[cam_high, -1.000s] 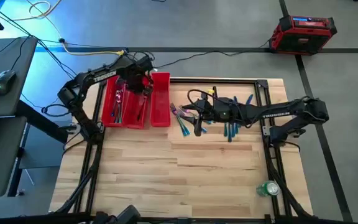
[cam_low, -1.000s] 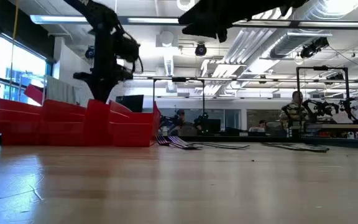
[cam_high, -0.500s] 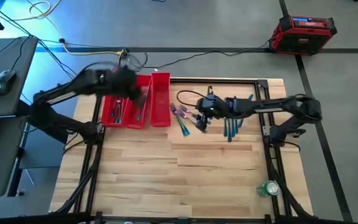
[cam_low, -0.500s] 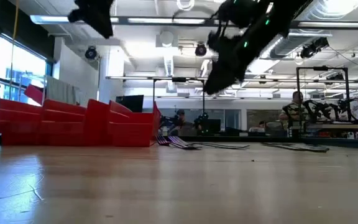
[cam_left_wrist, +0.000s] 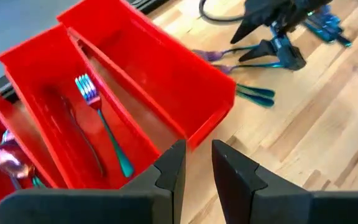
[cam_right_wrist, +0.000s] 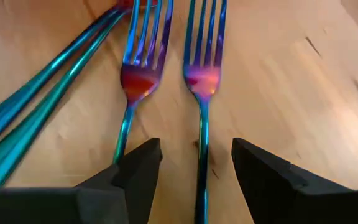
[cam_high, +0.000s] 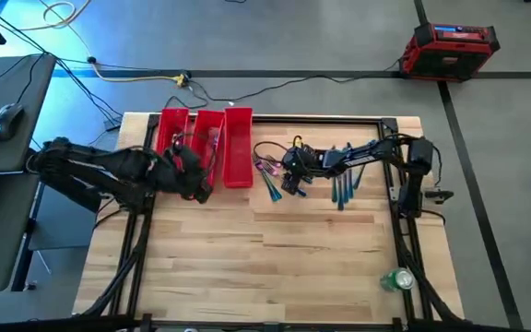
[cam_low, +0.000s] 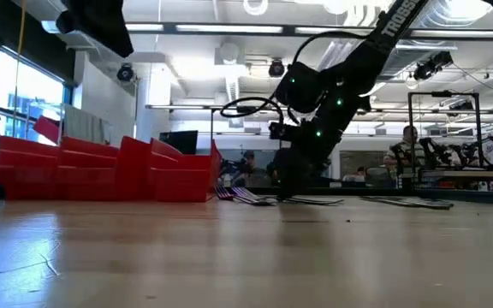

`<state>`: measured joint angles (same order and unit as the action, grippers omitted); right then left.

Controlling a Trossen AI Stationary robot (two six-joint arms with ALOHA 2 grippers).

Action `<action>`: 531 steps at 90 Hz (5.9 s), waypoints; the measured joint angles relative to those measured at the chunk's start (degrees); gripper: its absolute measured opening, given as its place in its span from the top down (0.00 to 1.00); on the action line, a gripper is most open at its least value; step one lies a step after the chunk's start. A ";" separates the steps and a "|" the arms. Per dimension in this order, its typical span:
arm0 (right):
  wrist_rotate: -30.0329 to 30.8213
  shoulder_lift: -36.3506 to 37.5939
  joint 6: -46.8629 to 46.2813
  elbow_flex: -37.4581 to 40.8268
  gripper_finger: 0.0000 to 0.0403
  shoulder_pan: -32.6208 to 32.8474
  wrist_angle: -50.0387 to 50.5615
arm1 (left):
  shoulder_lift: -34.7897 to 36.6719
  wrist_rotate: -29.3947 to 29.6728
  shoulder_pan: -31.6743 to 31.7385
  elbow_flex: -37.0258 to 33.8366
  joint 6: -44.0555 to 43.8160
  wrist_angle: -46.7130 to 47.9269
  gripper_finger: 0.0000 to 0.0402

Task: Sort silverware
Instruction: Put the blue fork into the middle red bin

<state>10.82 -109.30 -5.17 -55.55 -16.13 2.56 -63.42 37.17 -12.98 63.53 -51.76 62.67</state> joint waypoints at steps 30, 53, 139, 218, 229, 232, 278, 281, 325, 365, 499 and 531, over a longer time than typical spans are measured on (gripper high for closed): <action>-4.12 -1.07 -4.05 -0.09 0.92 -2.84 -0.96 | -0.26 3.22 -3.57 -2.85 -6.56 -0.24 0.85; -2.79 1.44 -7.81 0.28 0.99 -3.21 0.30 | -0.23 5.76 -6.15 -2.85 -6.68 -2.62 0.85; 19.70 18.91 18.41 0.15 1.00 19.16 -32.16 | -14.74 36.56 -9.59 -2.82 3.35 -24.83 0.60; 23.66 18.93 26.25 0.15 1.00 22.91 -37.56 | -15.98 33.85 -7.83 -2.74 50.06 -70.32 0.45; 23.68 18.93 26.25 0.13 1.00 22.89 -37.58 | -16.00 32.64 -4.33 -2.78 45.52 -68.06 0.42; 23.66 18.93 26.25 0.13 1.00 22.89 -37.58 | -16.00 31.53 -3.46 -2.78 45.05 -68.06 0.42; 24.08 18.93 26.25 0.11 1.00 22.87 -37.56 | -16.37 24.07 1.01 -2.80 44.32 -69.92 0.70; 24.07 18.93 26.25 0.11 1.00 22.87 -37.58 | -16.36 23.97 1.18 -2.80 44.35 -70.31 0.72; 23.40 18.93 26.29 0.11 1.00 22.93 -37.54 | -16.35 22.86 1.62 -2.82 52.15 -76.62 0.87; 22.82 18.93 26.67 0.11 1.00 22.98 -37.02 | -16.33 21.92 -0.79 -2.80 60.07 -76.93 1.00; 26.22 18.93 25.73 0.07 0.43 22.87 -36.02 | -8.90 11.17 23.67 19.81 36.90 -6.55 1.00; 26.24 18.95 26.69 0.13 0.43 22.87 -34.54 | -8.99 -1.43 16.25 19.08 26.93 -1.69 1.00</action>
<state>37.06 -90.35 21.52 -55.42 6.74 -31.98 -72.41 35.74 3.27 82.61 -24.83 60.98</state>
